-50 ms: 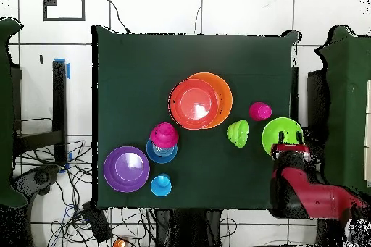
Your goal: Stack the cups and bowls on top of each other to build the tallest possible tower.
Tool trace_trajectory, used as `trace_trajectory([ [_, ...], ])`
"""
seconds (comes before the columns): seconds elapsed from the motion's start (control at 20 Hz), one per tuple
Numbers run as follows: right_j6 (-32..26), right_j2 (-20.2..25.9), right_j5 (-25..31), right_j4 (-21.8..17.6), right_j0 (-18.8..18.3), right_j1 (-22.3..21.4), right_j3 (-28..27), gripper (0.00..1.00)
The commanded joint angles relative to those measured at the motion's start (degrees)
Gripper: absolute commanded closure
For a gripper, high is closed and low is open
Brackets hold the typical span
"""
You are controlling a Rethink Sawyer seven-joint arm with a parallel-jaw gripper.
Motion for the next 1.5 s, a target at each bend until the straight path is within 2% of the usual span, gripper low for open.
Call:
trace_trajectory([
  [0.05,2.37,2.38,1.31,2.07,2.54,5.52,-7.64,0.0],
  [0.15,2.59,1.74,0.91,2.72,2.98,5.96,-7.87,0.0],
  [0.25,4.81,3.76,3.87,0.31,2.19,4.02,-8.07,0.0],
  [0.6,8.49,10.57,10.36,-5.57,-1.32,2.02,-5.48,0.0],
  [0.7,9.36,14.56,13.37,-8.02,-3.75,0.83,-3.81,0.0],
  [0.75,9.5,22.68,19.09,-10.99,-9.05,-0.62,-0.4,0.0],
  [0.8,8.23,26.59,21.94,-11.18,-11.88,-1.1,1.36,0.0],
  [0.85,4.55,35.96,28.18,-10.27,-19.1,-1.45,5.31,0.0],
  [0.9,1.81,38.16,30.12,-8.36,-21.16,-1.11,6.33,0.0],
  [0.95,-3.52,41.83,35.16,-3.56,-24.93,0.6,7.87,0.0],
  [1.1,-11.14,49.16,43.19,3.1,-32.04,5.57,10.09,0.0],
  [1.15,-13.46,50.4,46.37,5.78,-33.51,7.25,10.26,0.0],
  [1.25,-16.19,51.73,50.03,8.58,-34.97,8.62,10.7,0.0],
  [1.35,-17.58,52.37,52.32,9.71,-35.74,9.31,11.05,0.0],
  [1.5,-18.04,53.19,53.51,9.02,-36.3,10.25,10.94,0.0],
])
